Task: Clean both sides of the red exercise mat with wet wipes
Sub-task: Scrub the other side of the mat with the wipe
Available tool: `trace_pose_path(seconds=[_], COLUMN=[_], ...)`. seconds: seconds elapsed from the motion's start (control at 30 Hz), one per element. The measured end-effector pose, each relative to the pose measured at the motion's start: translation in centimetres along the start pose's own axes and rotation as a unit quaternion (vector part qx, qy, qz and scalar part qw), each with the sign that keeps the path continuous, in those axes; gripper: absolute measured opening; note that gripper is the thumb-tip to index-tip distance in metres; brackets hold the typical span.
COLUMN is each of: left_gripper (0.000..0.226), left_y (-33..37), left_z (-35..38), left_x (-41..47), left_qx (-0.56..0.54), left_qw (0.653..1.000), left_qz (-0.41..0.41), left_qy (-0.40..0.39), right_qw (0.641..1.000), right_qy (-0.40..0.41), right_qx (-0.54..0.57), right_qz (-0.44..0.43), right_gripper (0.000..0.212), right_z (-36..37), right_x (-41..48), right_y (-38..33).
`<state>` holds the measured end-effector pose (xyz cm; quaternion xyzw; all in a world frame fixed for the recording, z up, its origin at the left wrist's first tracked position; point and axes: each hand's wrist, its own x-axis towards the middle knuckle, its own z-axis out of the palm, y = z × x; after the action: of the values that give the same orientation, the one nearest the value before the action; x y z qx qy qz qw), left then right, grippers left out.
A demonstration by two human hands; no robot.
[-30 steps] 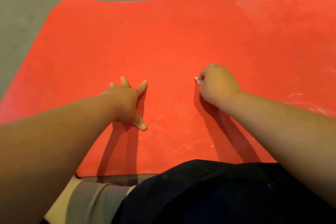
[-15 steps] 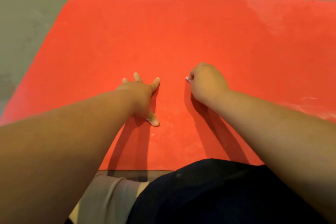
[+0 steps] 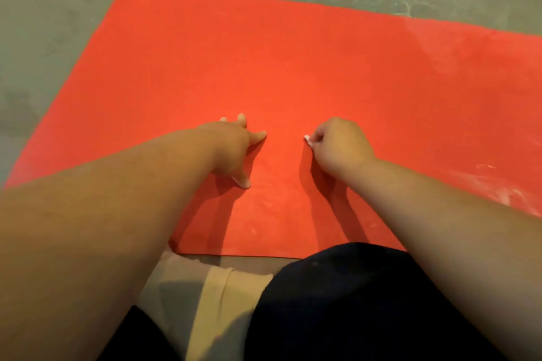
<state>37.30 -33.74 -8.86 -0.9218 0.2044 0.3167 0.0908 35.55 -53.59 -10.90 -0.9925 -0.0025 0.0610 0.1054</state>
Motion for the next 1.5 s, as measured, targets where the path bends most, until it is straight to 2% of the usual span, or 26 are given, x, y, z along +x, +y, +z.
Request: trace_pose_path(seconds=[0.13,0.27,0.33,0.43,0.5,0.6,0.67,0.8,0.87,0.97,1.03,1.13,1.2,1.3,1.37,1.43,1.5], left_gripper=[0.112,0.111,0.110,0.105,0.096,0.087,0.083,0.080,0.079,0.066,0.083,0.103,0.105,0.105,0.105,0.107,0.109], left_y=[0.3,0.8,0.5,0.3,0.8,2.3,3.3,4.2,4.7,5.3,5.6,6.2,5.8,6.1,6.5,7.1,8.0], left_z=[0.1,-0.3,-0.3,0.2,0.6,1.1,1.8,2.7,1.6,0.2,0.3,0.7,0.4,0.1,0.2,0.5,0.1], left_x=[0.1,-0.2,-0.3,-0.6,-0.9,-1.9,-3.3,-5.9,-6.1,-5.0,-3.9,-2.3,-1.9,-2.3,-2.3,-2.2,-2.5], left_qx=[0.007,0.027,0.023,0.005,0.001,-0.003,-0.016,-0.015,-0.003,0.007,0.006,0.018,0.036,0.042,0.043,0.039,0.047], left_qw=[1.000,0.999,1.000,1.000,1.000,1.000,1.000,0.999,0.999,1.000,1.000,0.999,0.999,0.999,0.998,0.997,0.995], left_qz=[0.011,0.016,0.019,0.017,0.015,0.009,0.011,-0.010,-0.019,-0.008,-0.009,-0.018,-0.015,-0.011,-0.014,-0.028,-0.049], left_qy=[0.003,-0.002,-0.002,-0.005,-0.007,-0.012,-0.014,-0.040,-0.051,-0.006,0.007,-0.021,-0.023,-0.028,-0.032,-0.052,-0.071], right_qw=[0.996,0.981,0.987,0.993,0.989,0.998,0.996,0.987,0.990,0.996,0.995,0.999,0.991,0.962,0.972,0.995,0.998], right_qy=[-0.010,-0.109,-0.122,-0.058,-0.038,-0.041,-0.073,-0.132,-0.113,-0.044,-0.028,-0.017,-0.067,-0.149,-0.137,-0.073,-0.011], right_qx=[0.063,0.093,0.034,-0.079,-0.071,0.012,0.053,-0.012,-0.045,-0.062,-0.045,0.028,0.065,0.041,0.012,-0.029,-0.031], right_qz=[-0.061,-0.132,-0.094,0.065,0.123,0.051,-0.013,-0.093,-0.067,0.047,0.084,-0.001,-0.097,-0.226,-0.190,-0.065,0.058], right_gripper=[0.024,0.022,0.026,0.033,0.030,0.025,0.023,0.029,0.032,0.033,0.031,0.028,0.026,0.028,0.030,0.031,0.028], right_z=[1.7,1.2,0.5,-1.6,-1.5,0.2,0.7,0.3,-0.3,-1.4,-1.3,0.3,0.9,0.0,-0.8,-2.1,-3.2], right_x=[-4.8,-7.2,-5.6,-3.1,-3.3,-6.1,-8.2,-7.9,-7.0,-5.5,-5.8,-8.2,-9.8,-10.2,-8.4,-6.5,-5.8], right_y=[-4.7,-6.7,-5.0,0.3,1.3,-2.9,-5.1,-5.1,-2.5,3.2,4.4,1.2,-1.3,-1.5,1.5,6.4,9.7])
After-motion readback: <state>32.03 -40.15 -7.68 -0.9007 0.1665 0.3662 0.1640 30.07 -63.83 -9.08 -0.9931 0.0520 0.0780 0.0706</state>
